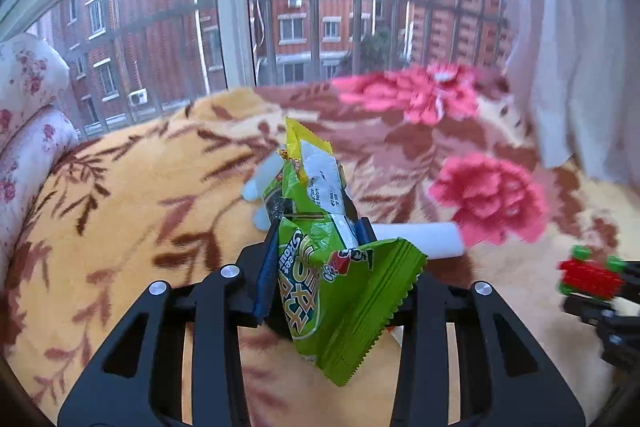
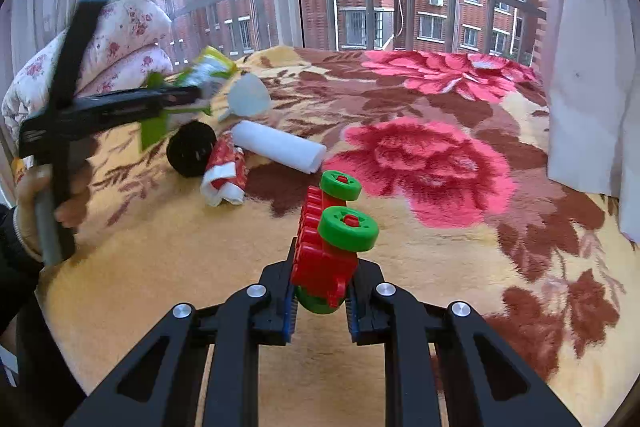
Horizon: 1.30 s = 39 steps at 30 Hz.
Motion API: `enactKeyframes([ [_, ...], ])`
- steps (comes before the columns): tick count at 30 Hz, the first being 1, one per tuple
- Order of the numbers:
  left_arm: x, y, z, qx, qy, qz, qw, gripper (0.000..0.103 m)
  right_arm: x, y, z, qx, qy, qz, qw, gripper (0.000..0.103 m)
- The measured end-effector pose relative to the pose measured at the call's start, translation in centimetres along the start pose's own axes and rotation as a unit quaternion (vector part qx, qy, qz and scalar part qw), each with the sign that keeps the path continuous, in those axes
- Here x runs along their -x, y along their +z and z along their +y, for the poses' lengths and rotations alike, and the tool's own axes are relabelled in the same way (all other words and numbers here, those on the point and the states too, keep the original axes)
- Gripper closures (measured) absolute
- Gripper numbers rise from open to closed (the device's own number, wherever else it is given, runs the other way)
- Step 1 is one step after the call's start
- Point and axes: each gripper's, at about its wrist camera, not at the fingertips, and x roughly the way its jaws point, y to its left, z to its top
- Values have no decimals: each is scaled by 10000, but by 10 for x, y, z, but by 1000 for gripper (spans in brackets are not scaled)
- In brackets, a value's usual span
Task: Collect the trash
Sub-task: 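Lower the toy car and chip bag into the orange bin and open both tools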
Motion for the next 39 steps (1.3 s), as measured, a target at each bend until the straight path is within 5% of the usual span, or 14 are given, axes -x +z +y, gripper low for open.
enactKeyframes([
  [8, 122, -11, 3, -78, -350, -712, 9968, 67, 35, 9, 33, 140, 131, -278, 9994, 84],
  [19, 253, -98, -17, -422, -164, -1060, 9933, 66, 119, -21, 115, 499, 456, -529, 9963, 84],
  [29, 282, -180, -20, -176, -347, -448, 9982, 66, 166, -97, 180, 636, 715, -262, 9951, 84],
  [39, 242, -251, -12, 111, -475, 799, 9956, 66, 144, -170, 214, 769, 834, 651, 9914, 84],
])
